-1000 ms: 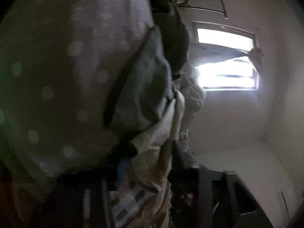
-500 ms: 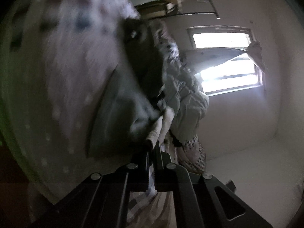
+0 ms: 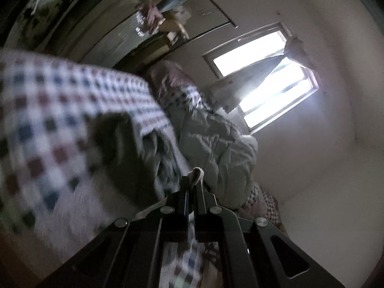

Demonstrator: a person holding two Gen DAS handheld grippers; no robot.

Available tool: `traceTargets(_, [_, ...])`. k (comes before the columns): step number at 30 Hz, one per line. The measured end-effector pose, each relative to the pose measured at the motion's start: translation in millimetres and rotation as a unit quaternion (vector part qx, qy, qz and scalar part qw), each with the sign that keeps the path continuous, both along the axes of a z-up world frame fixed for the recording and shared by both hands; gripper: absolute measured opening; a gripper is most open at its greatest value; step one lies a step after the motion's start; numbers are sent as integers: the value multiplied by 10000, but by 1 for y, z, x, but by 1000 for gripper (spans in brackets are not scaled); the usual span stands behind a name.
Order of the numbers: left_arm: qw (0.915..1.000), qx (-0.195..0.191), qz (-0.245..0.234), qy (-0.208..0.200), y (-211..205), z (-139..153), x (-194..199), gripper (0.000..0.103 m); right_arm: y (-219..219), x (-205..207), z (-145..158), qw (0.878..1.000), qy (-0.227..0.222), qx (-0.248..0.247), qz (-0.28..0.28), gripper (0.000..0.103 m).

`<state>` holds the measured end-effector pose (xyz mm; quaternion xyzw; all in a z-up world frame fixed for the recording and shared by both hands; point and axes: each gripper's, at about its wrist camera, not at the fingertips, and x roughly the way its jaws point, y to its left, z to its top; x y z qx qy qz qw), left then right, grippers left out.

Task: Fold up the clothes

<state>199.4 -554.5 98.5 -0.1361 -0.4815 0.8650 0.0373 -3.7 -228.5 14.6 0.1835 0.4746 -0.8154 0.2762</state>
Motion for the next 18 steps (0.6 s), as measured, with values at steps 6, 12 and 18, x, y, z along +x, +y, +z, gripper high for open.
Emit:
traceTargets(6, [9996, 41, 257, 144, -29, 24, -35, 1, -5, -21, -15, 9998, -155, 83, -22, 44])
traceTargets(12, [9989, -14, 465, -31, -49, 28, -69, 1, 3, -29, -13, 9988, -433, -185, -119, 43])
traceTargets(18, [9985, -91, 472, -251, -58, 45, -117, 1, 23, -28, 10, 9938, -688, -835, -251, 43])
